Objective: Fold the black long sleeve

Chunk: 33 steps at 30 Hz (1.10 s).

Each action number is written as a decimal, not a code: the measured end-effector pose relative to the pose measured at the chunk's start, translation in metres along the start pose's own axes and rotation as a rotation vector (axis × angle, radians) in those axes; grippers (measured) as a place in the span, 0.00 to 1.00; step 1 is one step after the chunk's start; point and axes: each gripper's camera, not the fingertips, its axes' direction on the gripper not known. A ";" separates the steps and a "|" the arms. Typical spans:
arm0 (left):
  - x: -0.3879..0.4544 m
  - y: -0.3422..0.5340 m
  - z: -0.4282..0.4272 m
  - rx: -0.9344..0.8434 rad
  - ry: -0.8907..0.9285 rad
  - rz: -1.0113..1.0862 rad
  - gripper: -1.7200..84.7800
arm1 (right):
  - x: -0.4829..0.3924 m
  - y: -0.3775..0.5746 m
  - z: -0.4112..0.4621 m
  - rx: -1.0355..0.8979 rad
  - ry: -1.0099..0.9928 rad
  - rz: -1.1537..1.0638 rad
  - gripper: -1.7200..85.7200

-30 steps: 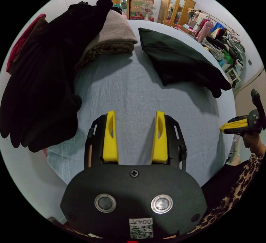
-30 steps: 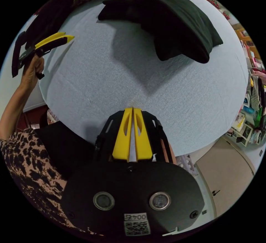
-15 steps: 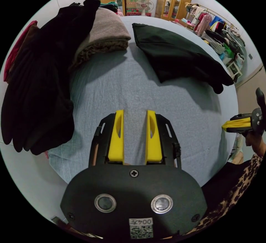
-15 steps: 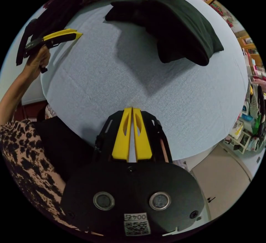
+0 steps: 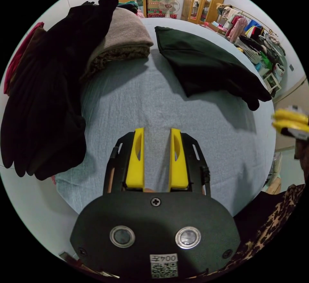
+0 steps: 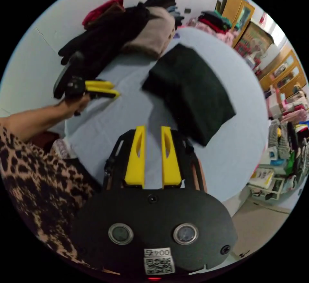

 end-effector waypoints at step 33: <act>-0.107 -0.003 -0.109 0.327 0.551 0.044 0.23 | 0.106 0.295 -0.406 0.618 -0.358 -0.004 0.05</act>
